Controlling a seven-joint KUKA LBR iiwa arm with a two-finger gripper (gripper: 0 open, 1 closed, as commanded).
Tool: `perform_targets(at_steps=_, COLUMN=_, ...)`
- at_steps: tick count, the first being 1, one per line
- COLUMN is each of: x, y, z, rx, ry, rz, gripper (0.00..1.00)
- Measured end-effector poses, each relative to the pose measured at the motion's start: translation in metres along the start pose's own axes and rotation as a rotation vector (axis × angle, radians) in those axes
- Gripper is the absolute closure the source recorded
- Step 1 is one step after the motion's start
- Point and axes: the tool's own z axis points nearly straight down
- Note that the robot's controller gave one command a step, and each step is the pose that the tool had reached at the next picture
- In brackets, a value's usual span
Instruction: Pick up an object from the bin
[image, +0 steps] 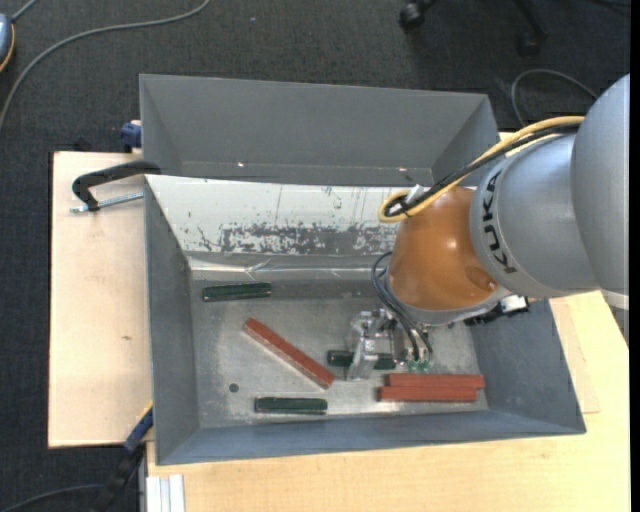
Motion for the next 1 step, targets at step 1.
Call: perform_targets(at_steps=1, x=-0.0281, y=-0.0023, z=-0.1765, rx=-0.001, ry=-0.014, rz=-0.014, gripper=1.00)
